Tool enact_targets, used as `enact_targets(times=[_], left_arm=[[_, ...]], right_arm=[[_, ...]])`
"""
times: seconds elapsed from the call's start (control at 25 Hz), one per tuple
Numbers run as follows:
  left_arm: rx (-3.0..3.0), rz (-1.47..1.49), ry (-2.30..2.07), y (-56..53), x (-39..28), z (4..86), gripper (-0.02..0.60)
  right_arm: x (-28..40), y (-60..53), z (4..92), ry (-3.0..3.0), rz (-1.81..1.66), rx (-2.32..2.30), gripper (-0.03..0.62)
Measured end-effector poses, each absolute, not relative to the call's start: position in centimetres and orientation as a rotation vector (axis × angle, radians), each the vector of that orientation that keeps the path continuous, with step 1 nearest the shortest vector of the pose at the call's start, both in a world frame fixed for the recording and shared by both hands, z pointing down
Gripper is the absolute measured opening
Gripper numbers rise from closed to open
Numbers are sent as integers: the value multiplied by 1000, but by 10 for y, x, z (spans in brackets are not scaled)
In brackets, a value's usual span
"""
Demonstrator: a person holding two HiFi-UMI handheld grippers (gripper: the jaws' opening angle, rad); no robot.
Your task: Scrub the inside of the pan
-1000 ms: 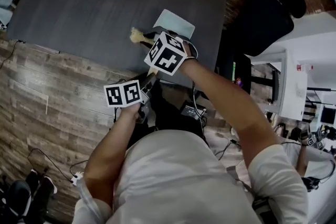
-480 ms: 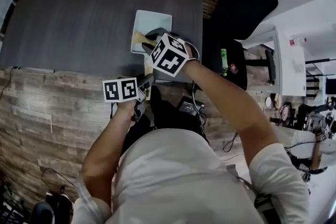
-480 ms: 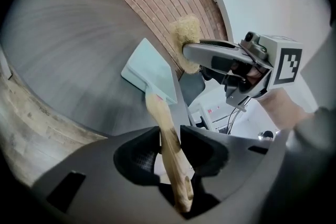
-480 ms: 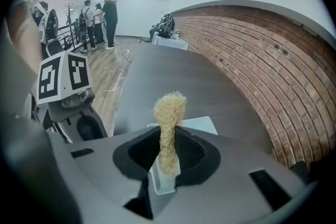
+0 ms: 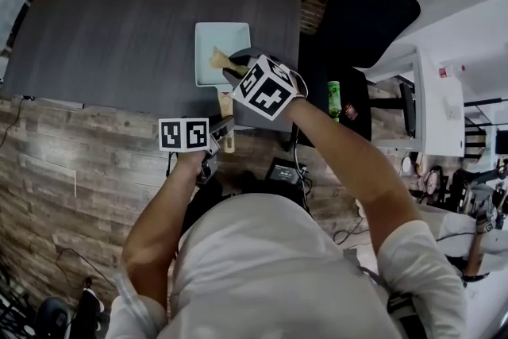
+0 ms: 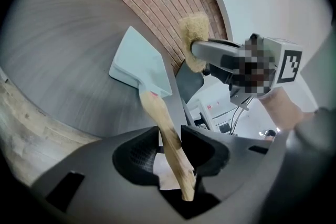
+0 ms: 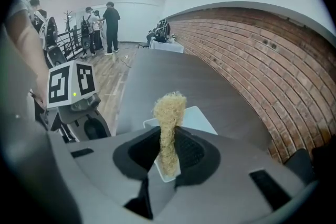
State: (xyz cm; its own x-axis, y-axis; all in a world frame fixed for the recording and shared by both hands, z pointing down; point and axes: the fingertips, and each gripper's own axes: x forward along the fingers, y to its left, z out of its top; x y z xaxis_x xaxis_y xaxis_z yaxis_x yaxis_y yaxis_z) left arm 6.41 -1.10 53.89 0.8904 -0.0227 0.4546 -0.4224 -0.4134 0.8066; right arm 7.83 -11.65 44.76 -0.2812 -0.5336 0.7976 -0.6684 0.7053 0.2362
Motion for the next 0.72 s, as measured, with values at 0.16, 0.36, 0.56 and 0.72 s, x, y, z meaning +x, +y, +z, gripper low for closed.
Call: enact_targets(times=[0.16,0.36,0.56,0.72], left_arm=[[1957,405,-420,-13,61,537,127],[1957,299,-536,-16,48,521,134],[1972,185,-698,-13,17,495,140],[1974,45,-854,5,-10,463,140]], right_arm=[[95,-103,445,-1995,188,921,83],[115,-82,438,-2060,223,939,83],[138,-60,418,-2123,229,974,83],[162,-34,402,-2165,250,1020,83]])
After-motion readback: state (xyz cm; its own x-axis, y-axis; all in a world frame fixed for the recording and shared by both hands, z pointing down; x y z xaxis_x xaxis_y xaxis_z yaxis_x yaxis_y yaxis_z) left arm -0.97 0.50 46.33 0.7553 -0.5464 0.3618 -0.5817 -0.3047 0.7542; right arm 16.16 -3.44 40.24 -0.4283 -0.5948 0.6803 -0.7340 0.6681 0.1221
